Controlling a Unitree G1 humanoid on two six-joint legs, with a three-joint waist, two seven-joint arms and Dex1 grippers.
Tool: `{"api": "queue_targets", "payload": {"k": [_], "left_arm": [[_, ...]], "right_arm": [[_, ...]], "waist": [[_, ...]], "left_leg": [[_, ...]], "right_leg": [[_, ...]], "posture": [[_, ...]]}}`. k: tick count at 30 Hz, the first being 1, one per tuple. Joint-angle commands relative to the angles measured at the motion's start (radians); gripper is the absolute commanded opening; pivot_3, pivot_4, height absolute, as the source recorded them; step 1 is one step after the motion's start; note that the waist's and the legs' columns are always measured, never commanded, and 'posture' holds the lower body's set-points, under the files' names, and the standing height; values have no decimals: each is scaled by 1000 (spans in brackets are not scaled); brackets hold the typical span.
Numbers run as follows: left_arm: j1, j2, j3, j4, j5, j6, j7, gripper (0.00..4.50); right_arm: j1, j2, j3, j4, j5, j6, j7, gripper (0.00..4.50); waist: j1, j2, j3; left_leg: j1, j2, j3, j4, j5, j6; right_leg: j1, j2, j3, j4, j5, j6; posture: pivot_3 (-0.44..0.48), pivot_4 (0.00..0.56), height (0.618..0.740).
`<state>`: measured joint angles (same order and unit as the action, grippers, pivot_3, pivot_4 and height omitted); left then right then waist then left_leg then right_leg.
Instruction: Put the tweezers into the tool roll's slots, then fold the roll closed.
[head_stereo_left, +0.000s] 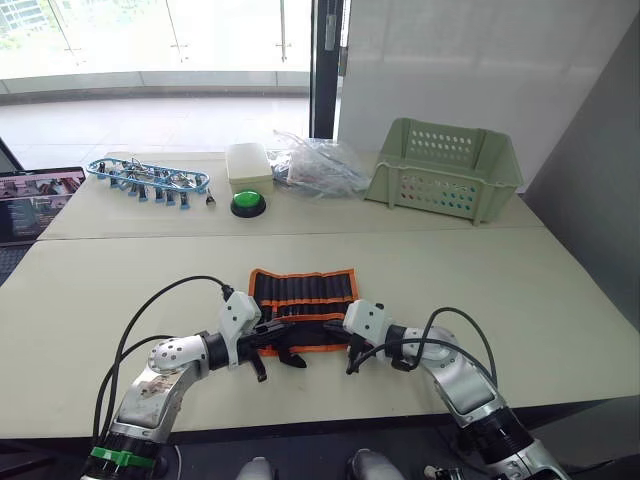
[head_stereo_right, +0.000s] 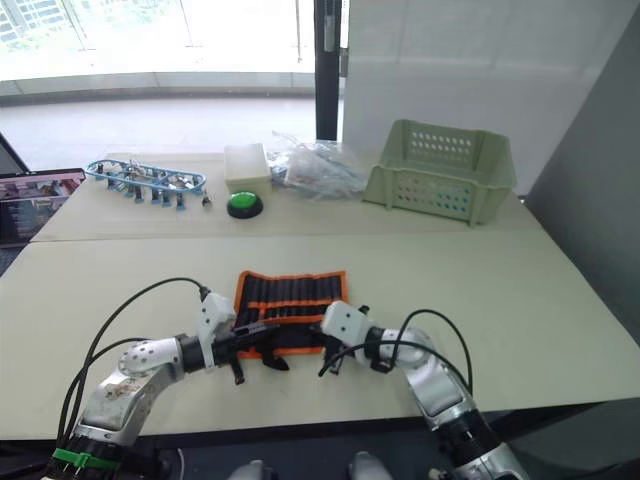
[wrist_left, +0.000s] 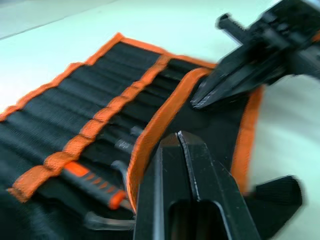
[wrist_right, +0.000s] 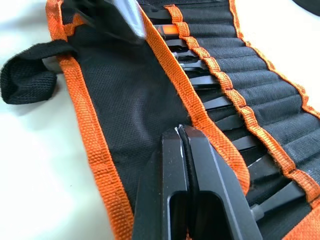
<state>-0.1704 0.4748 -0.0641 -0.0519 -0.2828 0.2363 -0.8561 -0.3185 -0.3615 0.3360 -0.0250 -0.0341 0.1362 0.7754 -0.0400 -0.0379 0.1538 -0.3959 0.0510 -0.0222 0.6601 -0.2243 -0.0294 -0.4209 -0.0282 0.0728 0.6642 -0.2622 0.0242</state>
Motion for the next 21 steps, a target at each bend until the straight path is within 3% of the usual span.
{"api": "queue_targets", "payload": {"k": [1, 9, 14, 21], "left_arm": [[2, -14, -21, 31, 54, -64, 34, 40], [26, -9, -41, 13, 61, -74, 13, 40], [18, 8, -37, 14, 66, -76, 4, 40], [22, 38, -34, 22, 78, -91, -11, 40]], "right_arm": [[12, 34, -19, -114, 41, -2, -24, 0], [25, 119, 40, -43, -78, 15, -179, 0], [61, 102, 57, 45, -155, 5, -252, 0], [117, 14, -60, 48, -92, -35, -258, 0]], "waist": [[-2, 0, 0], [-2, 0, 0], [-1, 0, 0], [13, 1, 0]], "left_leg": [[0, 0, 0, 0, 0, 0], [0, 0, 0, 0, 0, 0], [0, 0, 0, 0, 0, 0], [9, -1, 0, 0, 0, 0]], "right_leg": [[0, 0, 0, 0, 0, 0], [0, 0, 0, 0, 0, 0], [0, -1, 0, 0, 0, 0], [11, -1, 0, -3, -1, 1]], "posture": [[0, 150, 725], [0, 150, 725], [0, 150, 725], [0, 150, 725]]}}
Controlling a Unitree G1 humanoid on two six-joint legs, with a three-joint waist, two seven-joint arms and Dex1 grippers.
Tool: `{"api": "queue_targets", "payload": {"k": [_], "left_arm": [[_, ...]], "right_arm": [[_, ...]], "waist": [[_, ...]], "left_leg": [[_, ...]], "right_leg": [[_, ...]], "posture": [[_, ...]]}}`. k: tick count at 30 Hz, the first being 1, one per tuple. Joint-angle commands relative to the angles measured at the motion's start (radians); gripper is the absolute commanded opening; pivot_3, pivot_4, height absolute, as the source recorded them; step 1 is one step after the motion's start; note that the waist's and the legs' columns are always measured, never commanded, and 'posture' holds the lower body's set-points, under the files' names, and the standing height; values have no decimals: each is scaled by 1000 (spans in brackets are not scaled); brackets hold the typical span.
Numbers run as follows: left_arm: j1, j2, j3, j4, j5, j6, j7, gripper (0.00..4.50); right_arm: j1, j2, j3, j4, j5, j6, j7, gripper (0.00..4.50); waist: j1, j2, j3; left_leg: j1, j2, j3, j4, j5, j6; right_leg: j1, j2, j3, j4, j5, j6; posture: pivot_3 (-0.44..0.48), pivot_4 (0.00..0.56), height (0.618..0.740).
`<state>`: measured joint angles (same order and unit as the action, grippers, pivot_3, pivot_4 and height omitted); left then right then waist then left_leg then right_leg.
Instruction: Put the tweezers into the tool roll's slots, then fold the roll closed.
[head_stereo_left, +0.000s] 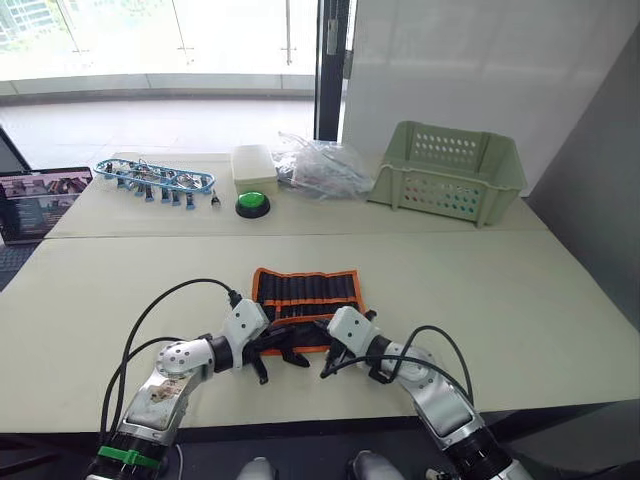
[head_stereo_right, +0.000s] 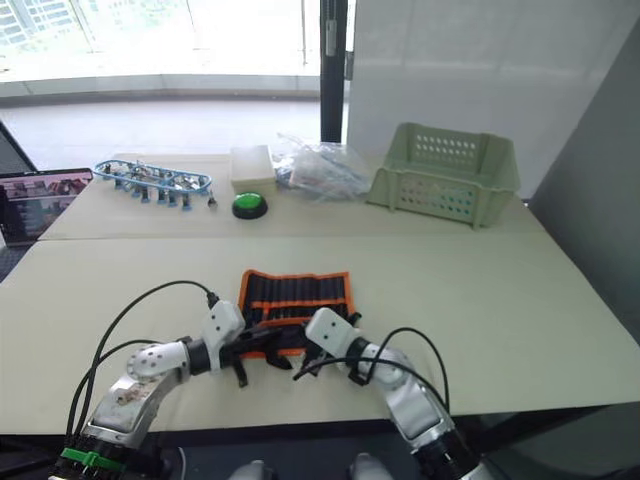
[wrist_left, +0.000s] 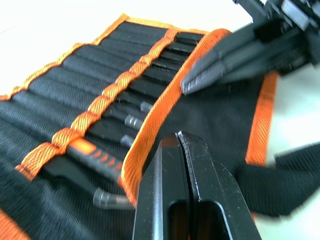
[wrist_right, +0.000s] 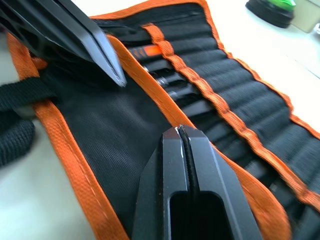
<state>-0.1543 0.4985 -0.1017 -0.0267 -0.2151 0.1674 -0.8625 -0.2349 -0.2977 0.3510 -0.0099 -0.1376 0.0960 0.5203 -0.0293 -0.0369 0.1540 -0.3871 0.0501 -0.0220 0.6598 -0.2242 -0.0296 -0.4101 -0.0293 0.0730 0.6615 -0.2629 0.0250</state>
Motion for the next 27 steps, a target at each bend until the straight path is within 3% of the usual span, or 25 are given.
{"api": "queue_targets", "payload": {"k": [1, 7, 11, 14, 18, 21, 22, 27], "left_arm": [[6, 16, 4, -1, 11, -25, -5, 40], [12, 14, 19, -21, -7, -43, -12, 40], [28, 25, 82, -73, -67, -57, -23, 40], [55, 73, 190, -156, -114, -46, -7, 40], [131, 173, 360, -246, -307, 62, -92, 40], [188, 233, 451, -252, -377, 78, -159, 0], [223, 261, 476, -245, -378, 74, -195, 563], [300, 311, 496, -241, -359, 40, -269, 2118]], "right_arm": [[36, -56, -80, 32, 19, 0, 0, 0], [34, -69, -92, -24, 70, -4, 41, 0], [22, -41, -117, -79, 140, 21, 64, 0], [15, -49, -162, -178, 248, 140, 113, 0], [8, -127, -244, -300, 395, 377, 181, 0], [-17, -176, -314, -309, 472, 524, 181, 813], [-31, -198, -333, -302, 509, 602, 194, 1221], [-106, -242, -373, -205, 600, 830, 202, 2858]], "waist": [[3, 0, 0], [9, 1, 0], [8, 1, 1], [1, 1, 1], [-3, 2, 2], [-7, 3, 3], [-7, 3, 4], [-10, 5, 9]], "left_leg": [[3, 0, 0, 0, 0, 0], [4, 0, 0, 0, 0, 0], [2, 1, 0, -1, 0, 0], [-5, 1, 0, -1, 0, 0], [-13, 1, -1, -1, 0, 0], [-13, 1, -1, -2, 0, 0], [-13, 1, -1, -2, 0, 0], [-13, 1, 0, -2, 0, 0]], "right_leg": [[3, 0, 0, -2, -1, 0], [5, 0, 0, -4, -4, -6], [4, 0, 0, -4, 0, 0], [-3, 1, 0, -3, 0, 0], [-13, 1, 0, 0, 1, -1], [-13, 0, 0, -2, 0, 0], [-13, 0, 0, -4, 0, 0], [-13, 0, 0, -5, 0, -1]], "posture": [[0, 150, 725], [0, 150, 725], [0, 150, 725], [0, 150, 725], [0, 150, 725], [0, 150, 725], [0, 150, 725], [0, 150, 725]]}}
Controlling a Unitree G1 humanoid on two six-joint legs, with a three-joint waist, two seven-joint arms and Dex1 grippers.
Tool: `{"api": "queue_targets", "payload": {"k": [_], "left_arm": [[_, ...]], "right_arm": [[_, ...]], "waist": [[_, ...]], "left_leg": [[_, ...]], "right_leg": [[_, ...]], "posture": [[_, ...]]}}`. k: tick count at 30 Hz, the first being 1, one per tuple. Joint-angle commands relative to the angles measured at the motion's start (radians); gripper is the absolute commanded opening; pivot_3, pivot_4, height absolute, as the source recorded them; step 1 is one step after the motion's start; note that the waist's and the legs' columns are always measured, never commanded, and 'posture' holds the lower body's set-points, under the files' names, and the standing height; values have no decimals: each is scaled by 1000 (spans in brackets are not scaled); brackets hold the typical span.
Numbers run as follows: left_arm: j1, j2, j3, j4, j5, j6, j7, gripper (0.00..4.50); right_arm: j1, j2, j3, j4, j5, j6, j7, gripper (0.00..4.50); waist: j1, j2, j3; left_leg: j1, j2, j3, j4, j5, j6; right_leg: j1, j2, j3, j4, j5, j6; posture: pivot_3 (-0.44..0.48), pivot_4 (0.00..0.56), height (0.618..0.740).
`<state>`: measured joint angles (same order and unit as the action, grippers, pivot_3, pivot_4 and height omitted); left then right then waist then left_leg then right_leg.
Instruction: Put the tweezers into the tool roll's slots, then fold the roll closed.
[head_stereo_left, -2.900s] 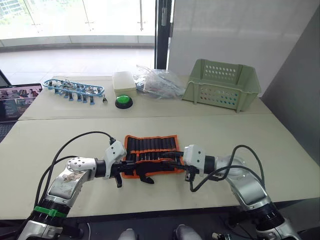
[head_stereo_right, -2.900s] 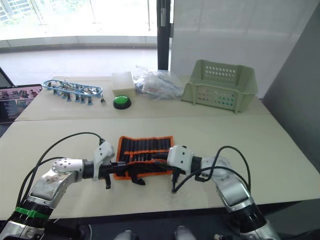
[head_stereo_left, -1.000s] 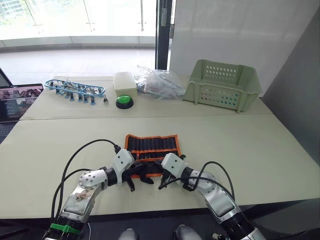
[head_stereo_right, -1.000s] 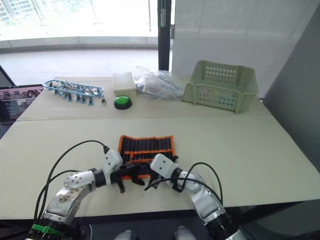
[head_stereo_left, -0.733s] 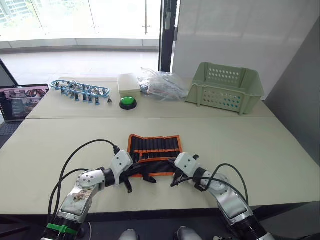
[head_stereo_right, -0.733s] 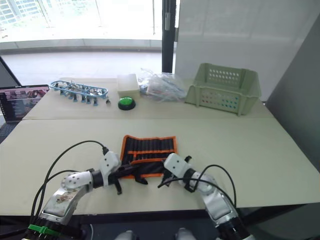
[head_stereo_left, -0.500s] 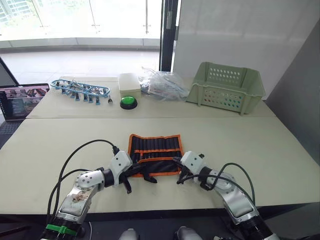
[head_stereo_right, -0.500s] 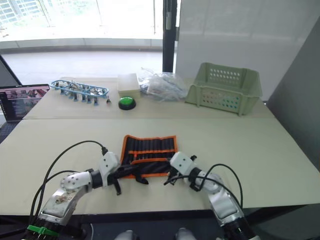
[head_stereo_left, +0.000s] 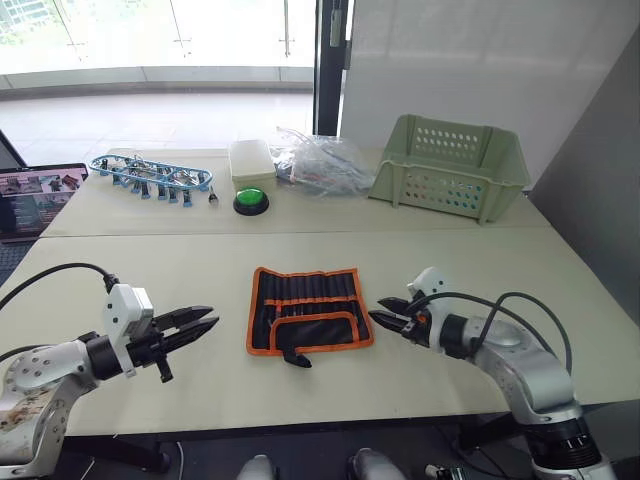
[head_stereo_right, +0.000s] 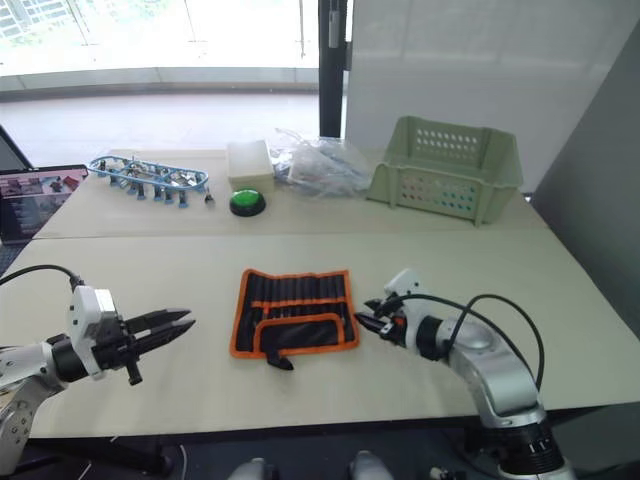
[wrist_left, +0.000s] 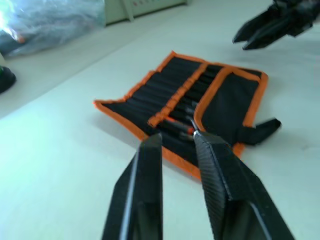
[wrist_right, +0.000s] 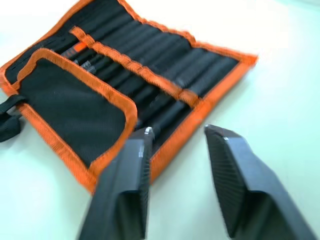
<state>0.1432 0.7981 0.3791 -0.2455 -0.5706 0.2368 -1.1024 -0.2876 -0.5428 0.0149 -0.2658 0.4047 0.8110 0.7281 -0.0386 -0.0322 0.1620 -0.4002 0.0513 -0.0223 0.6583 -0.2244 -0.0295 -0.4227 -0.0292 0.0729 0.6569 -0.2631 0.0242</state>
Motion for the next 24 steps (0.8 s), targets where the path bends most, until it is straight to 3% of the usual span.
{"api": "queue_targets", "payload": {"k": [1, 2, 7, 13, 24], "left_arm": [[1, 8, 9, -20, 0, -33, -28, 2517], [0, 5, 3, -15, 5, -40, -27, 2820], [5, -14, -18, -26, 30, -67, -17, 4421], [-5, -16, -28, -21, 38, -76, -10, 4421], [-17, -18, -40, -16, 44, -76, 3, 4421]], "right_arm": [[-86, 16, -47, 106, 71, 162, -20, 3239], [-113, 22, -48, 148, 83, 203, -21, 3552], [-228, 93, -63, 316, 123, 307, -36, 3594], [-306, 222, -98, 420, 166, 365, -68, 3594], [-346, 296, -192, 475, 207, 403, -126, 3594]], "waist": [[-1, 0, 2], [-2, 0, 3], [-9, 1, 4], [-30, 1, 4], [-33, 1, 4]], "left_leg": [[0, 0, 0, 0, 0, 0], [0, 0, 0, 0, 0, 0], [0, 0, 0, 0, 0, 0], [1, 2, 0, -1, 0, 0], [1, 2, 0, -1, 0, 0]], "right_leg": [[0, 0, 0, 0, -1, -1], [0, 0, 0, 0, -1, -3], [0, 1, 0, 0, 1, 0], [-1, 3, 1, 1, 1, 0], [-1, 3, 1, 2, 1, 0]], "posture": [[0, 150, 725], [0, 150, 725], [0, 150, 725], [0, 150, 725], [0, 150, 725]]}}
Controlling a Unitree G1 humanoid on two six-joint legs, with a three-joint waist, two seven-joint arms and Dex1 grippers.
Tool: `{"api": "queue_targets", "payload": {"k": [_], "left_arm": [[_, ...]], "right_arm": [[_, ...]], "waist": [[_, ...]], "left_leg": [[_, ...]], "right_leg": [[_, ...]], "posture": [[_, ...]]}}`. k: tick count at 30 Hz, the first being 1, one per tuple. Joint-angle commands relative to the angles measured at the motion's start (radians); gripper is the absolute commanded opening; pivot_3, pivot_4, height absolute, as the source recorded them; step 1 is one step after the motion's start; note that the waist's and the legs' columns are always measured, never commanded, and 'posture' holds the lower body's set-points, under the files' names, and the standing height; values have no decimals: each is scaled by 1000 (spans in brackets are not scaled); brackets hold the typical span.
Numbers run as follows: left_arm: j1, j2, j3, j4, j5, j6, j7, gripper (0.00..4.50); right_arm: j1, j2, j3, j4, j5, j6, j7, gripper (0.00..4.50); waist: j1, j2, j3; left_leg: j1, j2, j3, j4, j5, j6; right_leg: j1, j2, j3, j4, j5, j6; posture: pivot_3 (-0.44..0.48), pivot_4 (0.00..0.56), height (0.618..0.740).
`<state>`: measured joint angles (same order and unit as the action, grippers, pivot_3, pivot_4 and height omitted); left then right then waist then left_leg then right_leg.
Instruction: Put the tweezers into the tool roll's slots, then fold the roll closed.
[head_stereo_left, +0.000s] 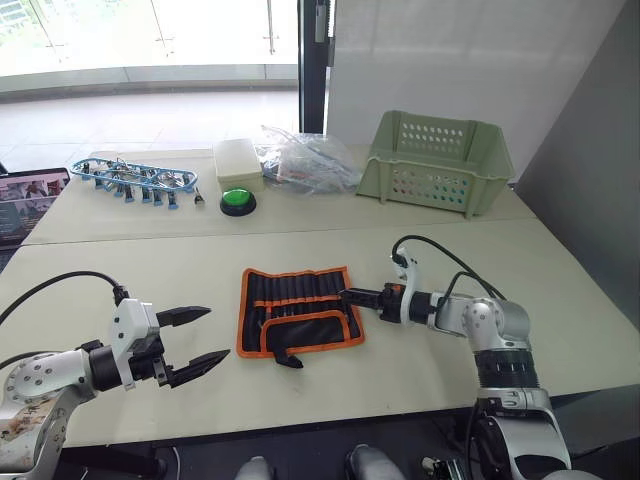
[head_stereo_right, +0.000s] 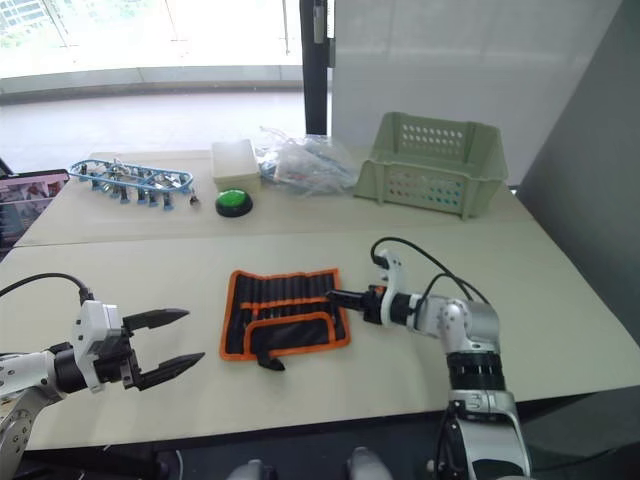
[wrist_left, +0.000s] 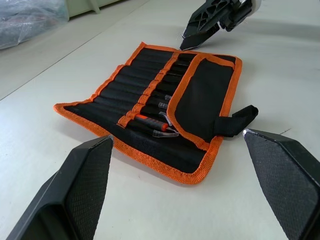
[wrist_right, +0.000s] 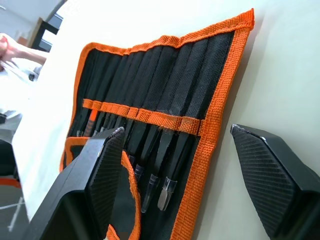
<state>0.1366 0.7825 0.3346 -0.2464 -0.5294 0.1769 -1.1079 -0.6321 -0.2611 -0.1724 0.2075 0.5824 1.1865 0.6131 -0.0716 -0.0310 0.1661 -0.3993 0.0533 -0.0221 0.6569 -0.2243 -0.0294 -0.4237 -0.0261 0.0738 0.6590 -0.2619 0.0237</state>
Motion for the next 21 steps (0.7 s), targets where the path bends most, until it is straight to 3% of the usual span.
{"api": "queue_targets", "payload": {"k": [1, 13, 16, 21], "left_arm": [[-12, -3, 3, -13, 3, -17, 10, 4421], [-36, -5, -3, 6, 2, -20, 10, 4421], [-40, -7, -8, 9, 5, -21, 10, 4500], [-47, -6, -15, 13, 10, -23, 8, 4500]], "right_arm": [[0, 21, -14, 2, 36, 36, -17, 3594], [-9, 55, -58, -11, 89, 79, -57, 3594], [-3, 51, -62, -13, 92, 73, -62, 2845], [5, 30, -57, -7, 82, 53, -62, 1078]], "waist": [[0, 0, 0], [0, 0, 0], [1, 0, 0], [2, 0, 0]], "left_leg": [[0, 0, 0, 0, 0, 0], [0, 0, 0, -6, 0, 0], [0, 0, 0, -7, 0, 0], [-1, -1, 0, -7, 0, 0]], "right_leg": [[0, 0, 0, 0, 0, 0], [-1, 0, 0, -2, 0, 0], [-2, 0, 0, -2, 0, 0], [-2, -1, 0, -3, 0, -1]], "posture": [[0, 150, 725], [0, 150, 725], [0, 150, 725], [0, 150, 725]]}}
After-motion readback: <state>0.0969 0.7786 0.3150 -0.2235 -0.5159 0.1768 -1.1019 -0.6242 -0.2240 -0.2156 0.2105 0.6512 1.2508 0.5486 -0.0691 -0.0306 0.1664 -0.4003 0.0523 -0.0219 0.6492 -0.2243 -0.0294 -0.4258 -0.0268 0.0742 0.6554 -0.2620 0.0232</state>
